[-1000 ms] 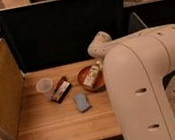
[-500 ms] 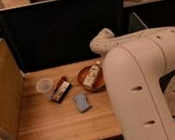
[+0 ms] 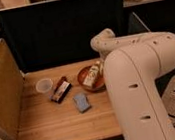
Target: Drag the ceramic bowl in a circle
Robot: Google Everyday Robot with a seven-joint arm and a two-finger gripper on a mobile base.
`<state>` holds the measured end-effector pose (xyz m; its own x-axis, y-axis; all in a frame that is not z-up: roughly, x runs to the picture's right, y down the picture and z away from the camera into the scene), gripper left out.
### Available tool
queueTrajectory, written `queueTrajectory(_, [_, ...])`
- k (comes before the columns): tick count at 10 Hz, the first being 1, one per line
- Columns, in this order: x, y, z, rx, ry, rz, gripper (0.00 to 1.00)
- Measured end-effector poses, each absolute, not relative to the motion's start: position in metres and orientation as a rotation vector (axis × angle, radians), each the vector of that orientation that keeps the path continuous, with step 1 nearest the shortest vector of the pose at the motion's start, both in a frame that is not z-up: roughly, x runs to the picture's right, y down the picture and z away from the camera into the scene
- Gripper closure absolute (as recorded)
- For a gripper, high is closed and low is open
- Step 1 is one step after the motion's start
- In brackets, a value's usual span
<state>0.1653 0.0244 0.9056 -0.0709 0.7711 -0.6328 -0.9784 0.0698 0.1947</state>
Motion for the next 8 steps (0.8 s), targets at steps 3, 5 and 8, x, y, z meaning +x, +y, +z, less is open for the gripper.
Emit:
queueTrajectory(3, [0.157, 0.042, 0.917, -0.494, 0.732, 1.466, 0.20])
queueTrajectory(5, [0.146, 0.043, 0.919, -0.549, 0.706, 1.439, 0.20])
queueTrajectory(8, [0.146, 0.043, 0.919, -0.555, 0.704, 1.439, 0.20])
